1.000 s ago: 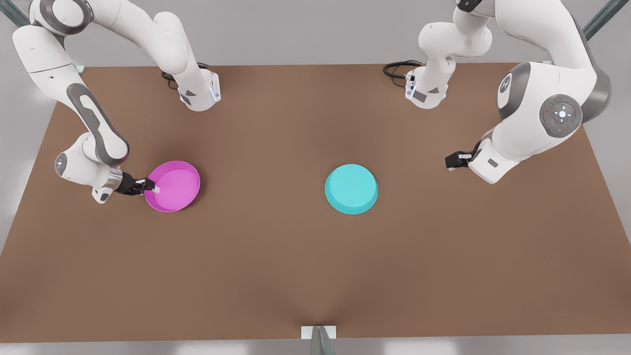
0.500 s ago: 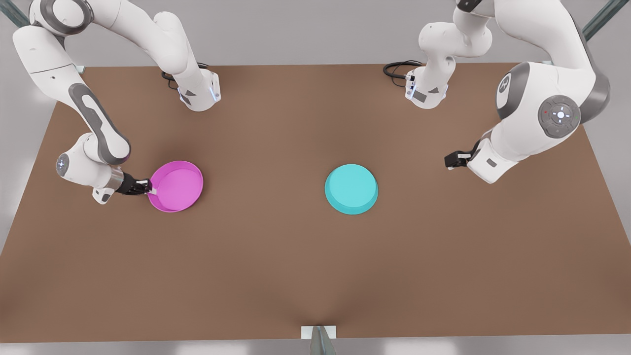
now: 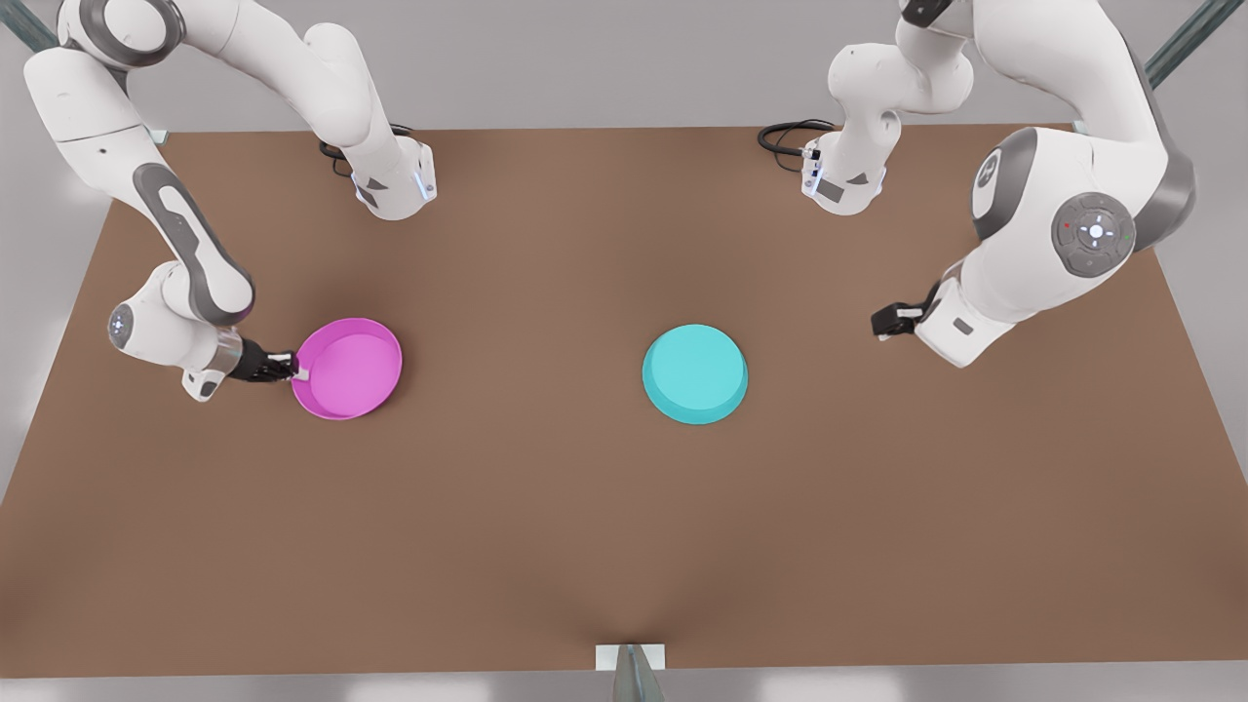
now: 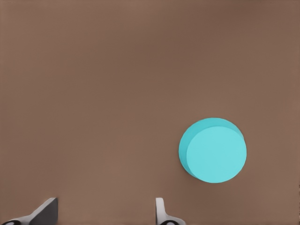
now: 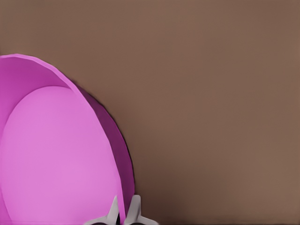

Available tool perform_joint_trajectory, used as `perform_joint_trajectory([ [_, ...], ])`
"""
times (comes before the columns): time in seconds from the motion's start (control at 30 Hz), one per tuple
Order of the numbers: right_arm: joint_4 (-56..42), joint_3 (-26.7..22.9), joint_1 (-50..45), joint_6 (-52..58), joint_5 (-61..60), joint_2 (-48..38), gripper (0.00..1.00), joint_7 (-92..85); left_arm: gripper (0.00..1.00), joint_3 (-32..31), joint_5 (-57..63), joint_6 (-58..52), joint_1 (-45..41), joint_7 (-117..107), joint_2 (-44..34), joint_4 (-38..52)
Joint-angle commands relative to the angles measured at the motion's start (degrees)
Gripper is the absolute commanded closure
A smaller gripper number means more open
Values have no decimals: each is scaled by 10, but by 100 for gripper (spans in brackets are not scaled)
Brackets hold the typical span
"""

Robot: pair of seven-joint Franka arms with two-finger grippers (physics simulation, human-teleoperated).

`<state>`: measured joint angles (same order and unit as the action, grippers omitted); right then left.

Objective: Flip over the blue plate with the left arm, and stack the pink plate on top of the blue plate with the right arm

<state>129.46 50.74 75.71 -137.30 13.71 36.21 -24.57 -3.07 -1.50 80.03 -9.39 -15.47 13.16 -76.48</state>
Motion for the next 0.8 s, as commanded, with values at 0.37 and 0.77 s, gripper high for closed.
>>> perform_joint_trajectory([
  [0.37,-4,39,34,58,-15,-5,79,34,0,0,1,0,3,0,-1,0],
  [0.77,-11,65,-50,57,-154,-76,79,58,0,0,2,0,1,0,-2,0],
])
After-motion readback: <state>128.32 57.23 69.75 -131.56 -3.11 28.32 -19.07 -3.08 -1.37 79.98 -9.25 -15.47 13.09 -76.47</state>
